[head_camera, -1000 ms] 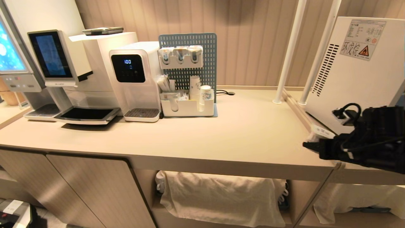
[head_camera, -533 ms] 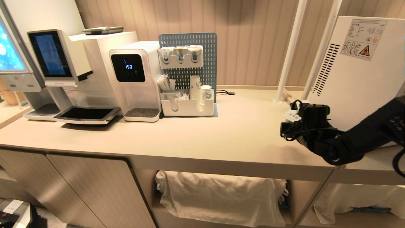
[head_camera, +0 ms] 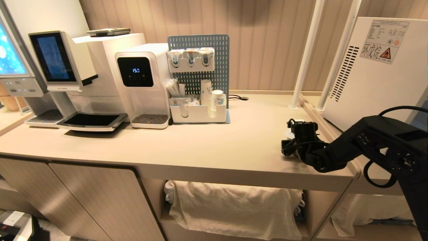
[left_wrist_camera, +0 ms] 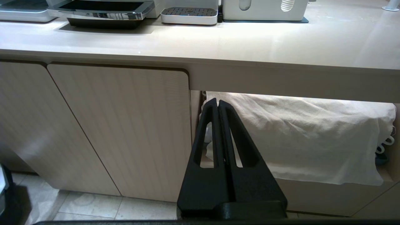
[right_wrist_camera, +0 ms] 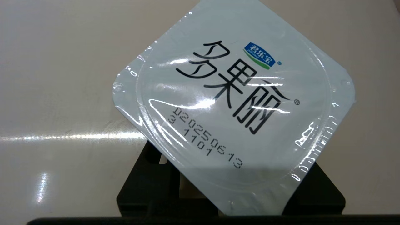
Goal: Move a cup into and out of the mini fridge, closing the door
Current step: Place the yoghurt on the table
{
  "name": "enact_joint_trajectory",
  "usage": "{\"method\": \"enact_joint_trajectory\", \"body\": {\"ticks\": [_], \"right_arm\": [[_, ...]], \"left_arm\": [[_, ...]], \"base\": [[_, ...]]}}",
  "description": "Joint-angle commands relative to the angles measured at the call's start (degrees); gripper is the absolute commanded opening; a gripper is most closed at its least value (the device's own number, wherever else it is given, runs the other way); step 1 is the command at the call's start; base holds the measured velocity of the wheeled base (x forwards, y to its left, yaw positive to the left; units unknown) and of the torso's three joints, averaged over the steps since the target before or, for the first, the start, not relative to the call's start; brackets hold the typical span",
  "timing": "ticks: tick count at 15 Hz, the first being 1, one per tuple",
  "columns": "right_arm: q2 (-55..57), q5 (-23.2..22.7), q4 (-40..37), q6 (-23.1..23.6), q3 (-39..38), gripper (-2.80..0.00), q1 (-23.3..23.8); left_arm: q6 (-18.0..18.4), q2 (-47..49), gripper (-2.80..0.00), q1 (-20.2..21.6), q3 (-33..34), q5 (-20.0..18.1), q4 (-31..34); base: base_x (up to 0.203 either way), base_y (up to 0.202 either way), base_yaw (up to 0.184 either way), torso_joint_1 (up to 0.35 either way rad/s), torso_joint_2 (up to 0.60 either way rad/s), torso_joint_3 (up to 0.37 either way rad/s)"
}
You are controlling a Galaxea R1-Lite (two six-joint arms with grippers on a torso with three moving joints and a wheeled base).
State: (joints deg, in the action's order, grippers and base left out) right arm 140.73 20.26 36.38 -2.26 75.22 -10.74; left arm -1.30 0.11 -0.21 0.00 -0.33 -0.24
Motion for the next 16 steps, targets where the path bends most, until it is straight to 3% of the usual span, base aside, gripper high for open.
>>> {"method": "enact_joint_trajectory", "body": {"ticks": [1, 7, 8, 16], "right_arm": [[1.1, 0.1, -3.4, -0.1, 3.0, -2.8, 0.0], [1.8, -0.5, -14.3, -0.9, 9.3, -2.8, 0.6], [1.9, -0.9, -14.3, -1.2, 9.3, 0.0, 0.6], [1.0, -1.3, -14.2, -2.7, 8.5, 0.0, 1.1]], "left_arm": [[0.0, 0.0, -2.8, 0.0, 0.0, 0.0, 0.0], [0.0, 0.0, -2.8, 0.0, 0.0, 0.0, 0.0], [0.0, 0.0, -2.8, 0.0, 0.0, 0.0, 0.0], [0.0, 0.0, -2.8, 0.0, 0.0, 0.0, 0.0]], "base": [[0.0, 0.0, 0.0, 0.0, 0.0, 0.0], [0.0, 0.0, 0.0, 0.0, 0.0, 0.0], [0.0, 0.0, 0.0, 0.0, 0.0, 0.0], [0.0, 0.0, 0.0, 0.0, 0.0, 0.0]]}}
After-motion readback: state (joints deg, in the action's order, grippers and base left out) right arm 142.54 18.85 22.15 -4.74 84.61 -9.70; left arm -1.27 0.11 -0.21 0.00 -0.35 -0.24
